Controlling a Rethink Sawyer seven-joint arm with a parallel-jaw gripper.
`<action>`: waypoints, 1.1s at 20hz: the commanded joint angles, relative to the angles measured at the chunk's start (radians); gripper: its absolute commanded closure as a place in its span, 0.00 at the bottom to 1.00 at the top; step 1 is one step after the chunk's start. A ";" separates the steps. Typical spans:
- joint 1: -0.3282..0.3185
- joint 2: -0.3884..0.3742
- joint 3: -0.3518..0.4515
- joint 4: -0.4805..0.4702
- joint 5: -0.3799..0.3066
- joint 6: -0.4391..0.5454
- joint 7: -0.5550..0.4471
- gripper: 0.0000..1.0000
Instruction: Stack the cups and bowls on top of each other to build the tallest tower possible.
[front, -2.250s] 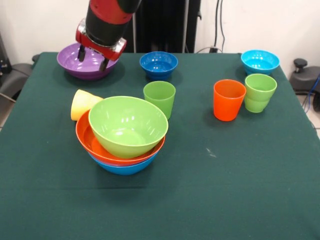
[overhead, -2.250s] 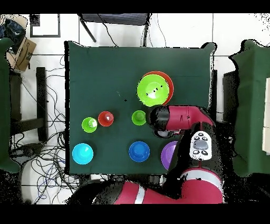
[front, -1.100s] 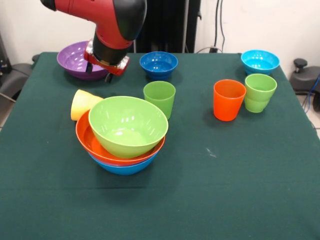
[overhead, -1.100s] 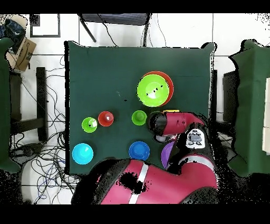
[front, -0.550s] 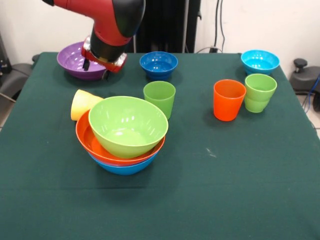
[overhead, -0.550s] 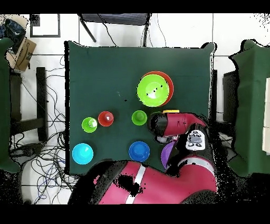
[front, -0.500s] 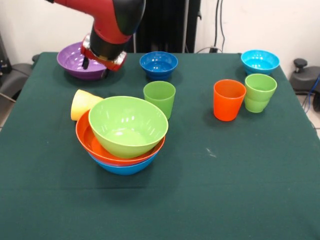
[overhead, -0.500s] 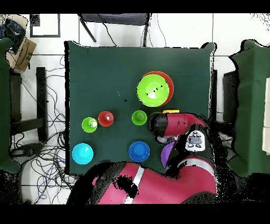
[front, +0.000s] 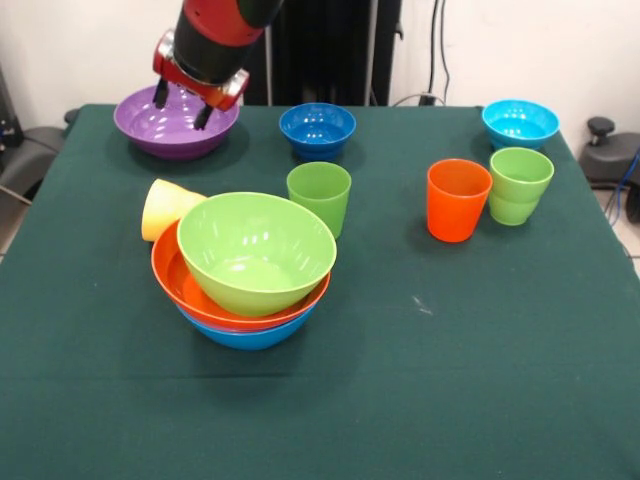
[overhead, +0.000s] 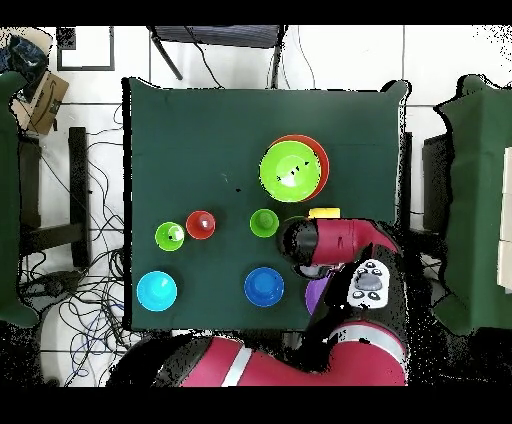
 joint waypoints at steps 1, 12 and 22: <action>0.015 0.012 0.049 0.072 0.030 -0.050 0.136 0.00; -0.023 0.119 0.041 0.069 0.028 -0.165 0.174 0.00; -0.034 0.174 0.049 0.060 0.061 -0.243 0.189 0.00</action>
